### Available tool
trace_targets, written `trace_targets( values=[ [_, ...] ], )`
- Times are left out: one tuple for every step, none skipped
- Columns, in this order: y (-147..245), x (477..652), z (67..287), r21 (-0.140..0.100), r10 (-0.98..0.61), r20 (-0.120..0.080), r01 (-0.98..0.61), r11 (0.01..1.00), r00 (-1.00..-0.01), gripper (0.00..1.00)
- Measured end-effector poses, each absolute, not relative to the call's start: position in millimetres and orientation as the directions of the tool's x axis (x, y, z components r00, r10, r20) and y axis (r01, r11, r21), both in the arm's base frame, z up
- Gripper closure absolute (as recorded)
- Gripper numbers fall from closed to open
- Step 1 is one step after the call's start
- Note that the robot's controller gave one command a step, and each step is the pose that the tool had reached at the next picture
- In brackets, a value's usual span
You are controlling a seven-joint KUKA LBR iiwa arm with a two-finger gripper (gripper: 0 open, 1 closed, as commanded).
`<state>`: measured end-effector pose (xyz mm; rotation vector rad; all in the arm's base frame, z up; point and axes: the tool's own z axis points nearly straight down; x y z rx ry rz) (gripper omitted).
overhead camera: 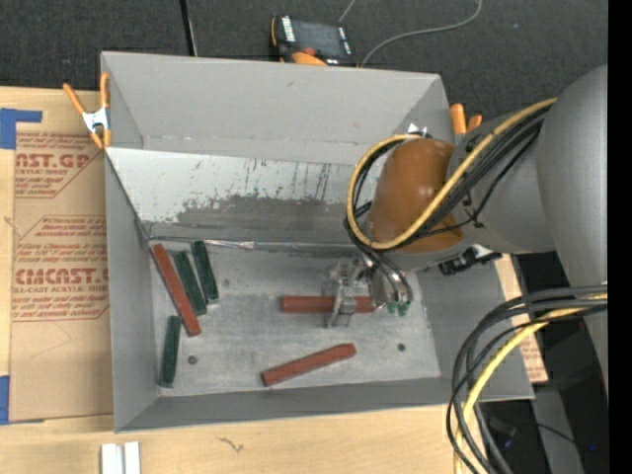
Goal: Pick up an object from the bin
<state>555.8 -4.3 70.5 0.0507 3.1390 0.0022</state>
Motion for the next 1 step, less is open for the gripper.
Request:
trace_targets(
  values=[
    [-26.9, 587.3, 236.3, 0.000, 0.046, -0.012, 0.046, 0.999, -0.999, 1.00]
  ],
)
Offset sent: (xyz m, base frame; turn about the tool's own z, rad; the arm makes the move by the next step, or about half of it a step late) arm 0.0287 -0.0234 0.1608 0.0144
